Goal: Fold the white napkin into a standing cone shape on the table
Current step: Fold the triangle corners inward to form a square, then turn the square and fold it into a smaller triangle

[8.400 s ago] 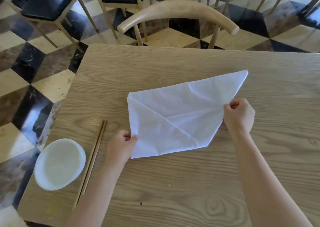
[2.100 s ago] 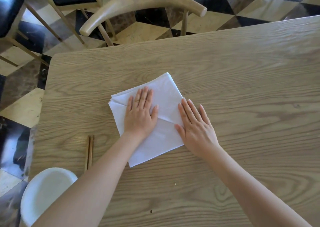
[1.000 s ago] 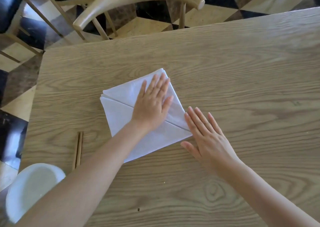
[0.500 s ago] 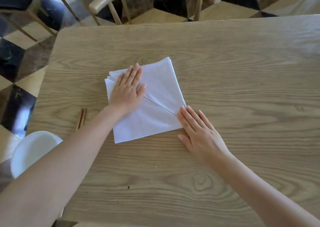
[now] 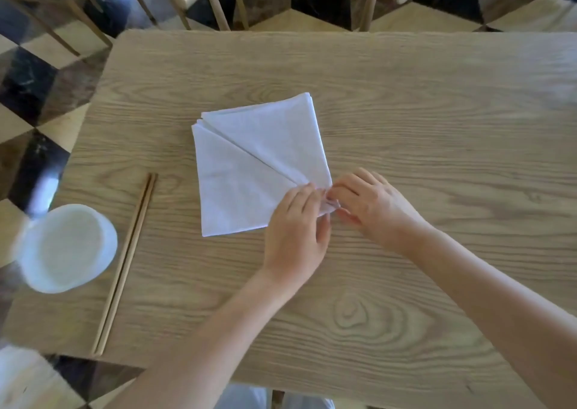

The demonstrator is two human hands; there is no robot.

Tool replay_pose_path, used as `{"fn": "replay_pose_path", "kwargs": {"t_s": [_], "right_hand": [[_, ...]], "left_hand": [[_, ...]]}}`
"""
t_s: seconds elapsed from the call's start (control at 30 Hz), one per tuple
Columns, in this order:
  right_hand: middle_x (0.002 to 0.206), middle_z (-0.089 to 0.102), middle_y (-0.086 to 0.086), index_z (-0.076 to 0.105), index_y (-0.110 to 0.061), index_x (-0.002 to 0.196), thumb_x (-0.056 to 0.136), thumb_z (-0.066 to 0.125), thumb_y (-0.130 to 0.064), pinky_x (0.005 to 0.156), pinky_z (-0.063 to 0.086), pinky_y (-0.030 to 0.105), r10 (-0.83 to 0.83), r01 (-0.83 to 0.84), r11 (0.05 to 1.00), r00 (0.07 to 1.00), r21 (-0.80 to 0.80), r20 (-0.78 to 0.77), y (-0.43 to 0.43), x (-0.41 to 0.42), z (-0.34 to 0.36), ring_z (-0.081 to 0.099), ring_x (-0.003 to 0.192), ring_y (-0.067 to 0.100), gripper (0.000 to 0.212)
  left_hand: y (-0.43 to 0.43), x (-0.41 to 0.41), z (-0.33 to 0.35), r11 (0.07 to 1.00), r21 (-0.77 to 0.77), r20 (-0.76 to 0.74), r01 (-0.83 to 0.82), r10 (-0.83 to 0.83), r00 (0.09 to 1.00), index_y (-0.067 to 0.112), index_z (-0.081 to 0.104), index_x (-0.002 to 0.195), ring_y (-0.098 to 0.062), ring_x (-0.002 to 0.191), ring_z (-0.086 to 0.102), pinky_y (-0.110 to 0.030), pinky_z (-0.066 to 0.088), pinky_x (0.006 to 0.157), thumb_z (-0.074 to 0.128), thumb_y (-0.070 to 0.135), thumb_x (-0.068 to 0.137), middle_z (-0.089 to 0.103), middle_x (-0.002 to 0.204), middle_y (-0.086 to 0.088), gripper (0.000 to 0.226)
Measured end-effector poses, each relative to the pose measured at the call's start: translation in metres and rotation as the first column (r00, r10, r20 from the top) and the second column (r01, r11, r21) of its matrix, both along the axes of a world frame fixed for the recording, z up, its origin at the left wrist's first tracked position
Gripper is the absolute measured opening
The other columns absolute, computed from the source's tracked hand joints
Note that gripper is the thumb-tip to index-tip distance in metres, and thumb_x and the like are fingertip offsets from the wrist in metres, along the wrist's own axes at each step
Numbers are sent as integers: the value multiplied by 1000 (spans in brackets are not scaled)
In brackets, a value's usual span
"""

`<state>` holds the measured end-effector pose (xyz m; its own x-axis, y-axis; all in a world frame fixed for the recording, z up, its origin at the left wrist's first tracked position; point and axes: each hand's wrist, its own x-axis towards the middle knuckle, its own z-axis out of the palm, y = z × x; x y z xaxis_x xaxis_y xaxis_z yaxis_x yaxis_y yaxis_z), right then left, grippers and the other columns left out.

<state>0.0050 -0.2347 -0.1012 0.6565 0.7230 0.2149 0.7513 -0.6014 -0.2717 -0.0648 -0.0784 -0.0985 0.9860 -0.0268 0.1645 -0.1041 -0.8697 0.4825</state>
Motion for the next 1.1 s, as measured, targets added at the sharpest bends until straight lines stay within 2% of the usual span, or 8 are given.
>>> {"fn": "replay_pose_path", "kwargs": {"t_s": [0.17,0.37,0.47,0.57,0.67,0.83,0.97,1.1], "right_hand": [[83,66,3,68,-9,83,93,47,-16,66,50,39,25,-32,995,997,98,75,3,0,6,59,72,27,23],[85,66,1,68,-12,85,89,54,-13,72,44,31,12,-35,981,993,191,120,18,2,34,55,76,23,14],[89,66,-2,67,-14,89,85,60,-17,79,41,28,-17,0,973,997,229,71,27,5,53,51,83,19,9],[99,66,-5,66,-18,100,78,66,-23,86,34,26,-96,96,971,995,218,-12,35,15,70,44,92,15,22],[105,67,-3,69,-19,100,74,65,-23,88,28,25,-132,144,963,989,226,-68,48,28,95,42,100,15,26],[90,70,1,70,-11,92,82,65,-17,83,43,34,-53,117,954,972,276,-228,61,32,160,58,91,24,13],[82,69,3,69,-9,88,84,65,-16,73,43,25,39,81,945,933,316,-356,52,11,226,58,79,14,8],[76,66,-2,65,-20,81,86,65,-15,68,44,17,159,35,912,888,408,-432,47,-8,268,58,70,9,7]], "left_hand": [[-6,-13,-12,997,-34,30,-65,66,997,9,62,112,-23,119,51,-30,39,100,61,15,82,60,124,-9,31],[2,7,13,987,-68,211,-143,154,965,11,70,92,-18,90,66,-25,49,76,61,9,82,73,96,-1,15],[17,11,40,985,-100,208,-138,157,966,16,72,90,-14,78,67,-19,44,66,54,12,83,74,85,4,20],[31,14,69,980,-137,173,-145,167,971,18,73,95,-15,71,66,-25,47,59,53,18,84,74,80,4,23],[44,21,106,964,-220,139,-149,182,973,20,75,88,-14,50,47,-27,39,48,61,25,84,65,59,-2,15],[65,25,176,920,-353,-92,-170,146,985,10,70,79,-20,57,47,-32,39,54,61,22,82,62,66,-16,15],[80,9,241,820,-558,-201,-128,16,979,31,73,76,0,64,62,-20,46,62,67,19,83,72,70,10,15],[84,-8,289,724,-688,-199,-43,-131,971,19,74,85,-8,69,69,-18,53,66,69,14,77,75,77,5,11]]}}
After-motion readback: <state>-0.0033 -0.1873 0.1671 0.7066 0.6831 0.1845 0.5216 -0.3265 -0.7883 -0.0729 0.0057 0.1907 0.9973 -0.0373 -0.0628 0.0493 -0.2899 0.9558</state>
